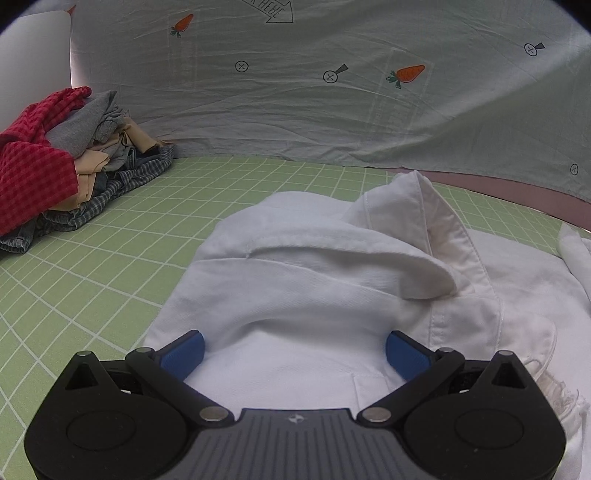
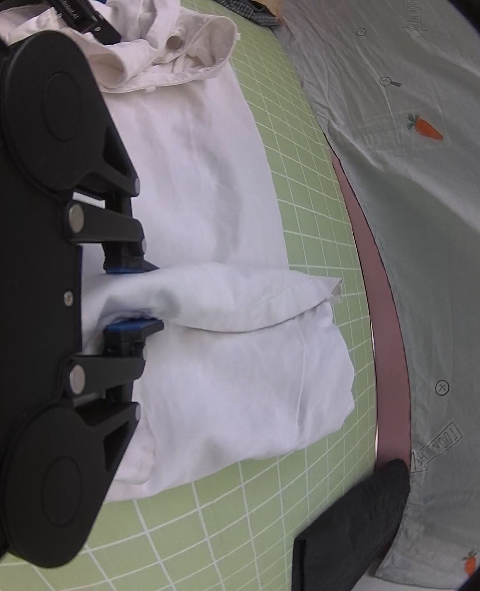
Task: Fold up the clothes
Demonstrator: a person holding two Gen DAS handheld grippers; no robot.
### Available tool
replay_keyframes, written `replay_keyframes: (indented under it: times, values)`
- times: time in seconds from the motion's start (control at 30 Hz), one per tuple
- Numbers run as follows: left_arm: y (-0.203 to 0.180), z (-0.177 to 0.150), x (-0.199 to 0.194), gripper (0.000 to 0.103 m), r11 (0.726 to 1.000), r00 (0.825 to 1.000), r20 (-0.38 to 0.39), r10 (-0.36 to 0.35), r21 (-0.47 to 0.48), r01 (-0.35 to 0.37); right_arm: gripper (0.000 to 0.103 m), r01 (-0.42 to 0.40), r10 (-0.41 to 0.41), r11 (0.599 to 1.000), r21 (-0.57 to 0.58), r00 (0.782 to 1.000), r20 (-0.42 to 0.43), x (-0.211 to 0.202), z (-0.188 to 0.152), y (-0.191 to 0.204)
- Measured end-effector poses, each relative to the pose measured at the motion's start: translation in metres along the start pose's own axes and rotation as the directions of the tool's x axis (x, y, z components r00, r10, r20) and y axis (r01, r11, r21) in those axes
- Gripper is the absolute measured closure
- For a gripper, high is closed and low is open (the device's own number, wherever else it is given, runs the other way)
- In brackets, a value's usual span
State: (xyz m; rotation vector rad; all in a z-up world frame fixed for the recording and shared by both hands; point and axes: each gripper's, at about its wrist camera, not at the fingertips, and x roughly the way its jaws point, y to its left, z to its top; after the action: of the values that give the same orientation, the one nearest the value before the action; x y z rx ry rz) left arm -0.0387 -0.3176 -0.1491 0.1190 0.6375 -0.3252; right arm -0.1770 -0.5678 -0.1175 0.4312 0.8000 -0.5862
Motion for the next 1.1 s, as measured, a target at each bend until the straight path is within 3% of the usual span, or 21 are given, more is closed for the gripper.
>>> replay_keyframes:
  times: [1.1]
  values:
    - [0.0,-0.003,-0.001,0.0,1.0,1.0,0.0,-0.001,0.002,0.001,0.078,0.058,-0.054,0.997,-0.043,0.995,0.085,-0.002,-0.012,0.009]
